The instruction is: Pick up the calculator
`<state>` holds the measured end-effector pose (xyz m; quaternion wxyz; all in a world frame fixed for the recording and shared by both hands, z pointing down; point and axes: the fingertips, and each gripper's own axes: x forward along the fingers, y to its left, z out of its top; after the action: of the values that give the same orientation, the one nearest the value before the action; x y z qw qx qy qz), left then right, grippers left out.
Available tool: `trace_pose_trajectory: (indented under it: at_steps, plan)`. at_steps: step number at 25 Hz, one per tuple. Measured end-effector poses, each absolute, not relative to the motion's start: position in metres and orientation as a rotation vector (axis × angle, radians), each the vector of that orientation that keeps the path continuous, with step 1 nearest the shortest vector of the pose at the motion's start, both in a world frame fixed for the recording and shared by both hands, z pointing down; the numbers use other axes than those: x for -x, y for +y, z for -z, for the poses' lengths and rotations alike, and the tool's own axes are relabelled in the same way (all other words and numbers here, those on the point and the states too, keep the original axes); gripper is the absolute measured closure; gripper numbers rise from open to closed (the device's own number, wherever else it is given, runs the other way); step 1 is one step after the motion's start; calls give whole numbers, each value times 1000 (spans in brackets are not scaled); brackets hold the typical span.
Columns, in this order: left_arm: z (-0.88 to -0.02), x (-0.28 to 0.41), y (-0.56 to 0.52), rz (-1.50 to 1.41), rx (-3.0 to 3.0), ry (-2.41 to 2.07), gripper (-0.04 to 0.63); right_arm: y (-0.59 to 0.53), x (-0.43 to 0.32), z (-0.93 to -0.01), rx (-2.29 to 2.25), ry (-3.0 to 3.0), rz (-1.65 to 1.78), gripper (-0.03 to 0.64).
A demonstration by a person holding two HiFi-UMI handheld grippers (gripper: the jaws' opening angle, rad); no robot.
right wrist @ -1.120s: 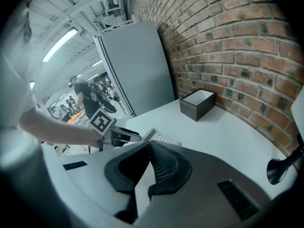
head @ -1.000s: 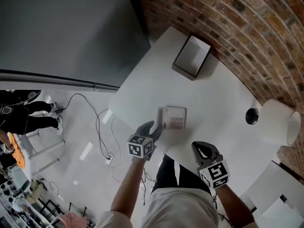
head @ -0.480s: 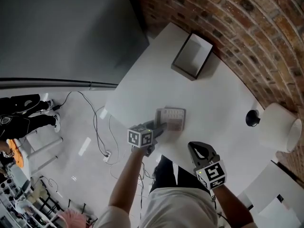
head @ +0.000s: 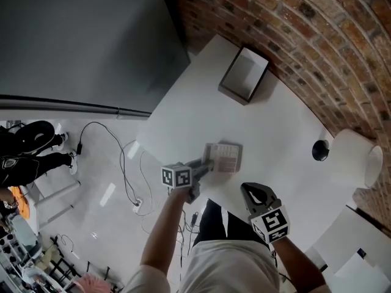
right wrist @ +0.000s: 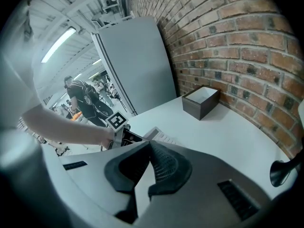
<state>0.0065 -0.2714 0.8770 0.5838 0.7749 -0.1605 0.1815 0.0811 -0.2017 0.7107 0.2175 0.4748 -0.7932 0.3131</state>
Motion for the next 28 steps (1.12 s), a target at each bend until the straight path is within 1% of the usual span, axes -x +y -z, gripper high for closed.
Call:
trace_pose_trajectory:
  at_steps: [9, 16, 28]
  plan:
    - [-791, 21, -272, -321, -1934, -450, 483, -187, -63, -659, -1405, -2170, -819, 604]
    - [-714, 43, -243, -227, -2031, -480, 483, -155, -46, -621, -1509, -2164, -791, 604]
    - [-619, 77, -171, -30, -2006, -532, 483, -86, -41, -554, -1608, -2197, -744, 606]
